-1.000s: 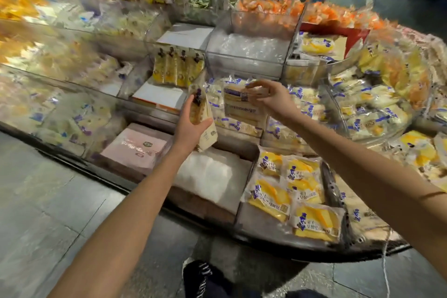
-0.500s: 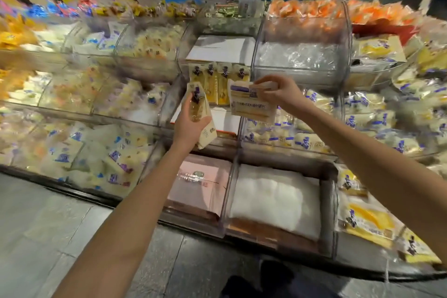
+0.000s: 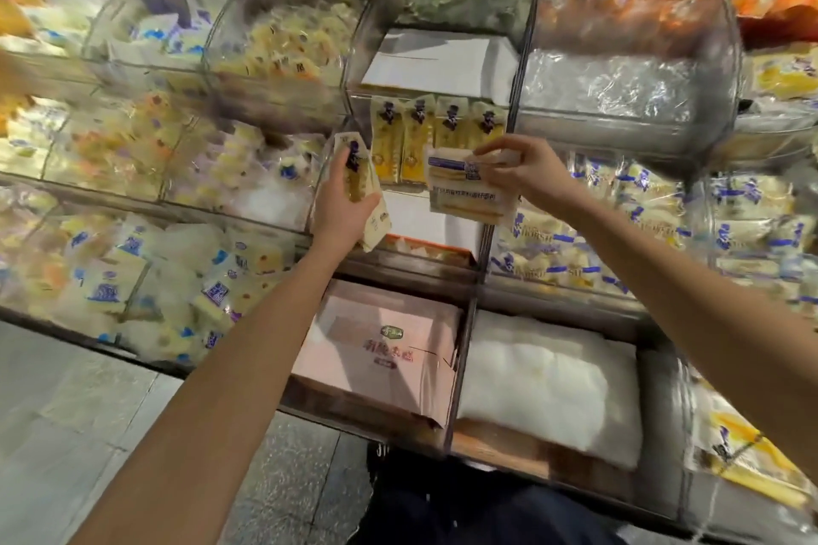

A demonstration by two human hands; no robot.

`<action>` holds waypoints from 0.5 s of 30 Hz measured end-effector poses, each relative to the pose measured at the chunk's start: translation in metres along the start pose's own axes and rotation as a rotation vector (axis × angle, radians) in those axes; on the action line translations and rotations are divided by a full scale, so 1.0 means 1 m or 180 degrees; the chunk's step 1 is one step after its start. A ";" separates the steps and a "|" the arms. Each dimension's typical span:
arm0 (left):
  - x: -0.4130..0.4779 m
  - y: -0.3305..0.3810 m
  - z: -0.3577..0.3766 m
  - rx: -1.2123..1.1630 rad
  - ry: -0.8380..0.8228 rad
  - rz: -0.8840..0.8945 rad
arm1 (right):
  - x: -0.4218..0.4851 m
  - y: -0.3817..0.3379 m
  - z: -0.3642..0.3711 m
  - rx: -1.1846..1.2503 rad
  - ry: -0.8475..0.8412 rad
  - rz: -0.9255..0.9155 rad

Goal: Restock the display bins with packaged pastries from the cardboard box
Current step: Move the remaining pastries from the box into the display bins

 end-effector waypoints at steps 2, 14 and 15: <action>0.017 -0.006 0.002 0.0014 -0.0042 0.0003 | 0.006 0.006 0.011 -0.0129 -0.0040 0.0124; 0.126 -0.015 0.010 0.0581 -0.0706 0.0430 | 0.034 0.023 0.026 -0.0066 0.0701 0.0550; 0.126 -0.015 0.017 0.0605 -0.0828 0.0470 | 0.033 0.024 0.027 -0.0006 0.0742 0.0558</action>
Point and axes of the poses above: each hand's wrist, its own x-axis towards the middle knuckle, its own z-axis out of the palm, y = z × x, the point moved 10 cm from there along x, towards the middle knuckle, and after that the axes turned 5 degrees about -y, right-handed, at the moved point
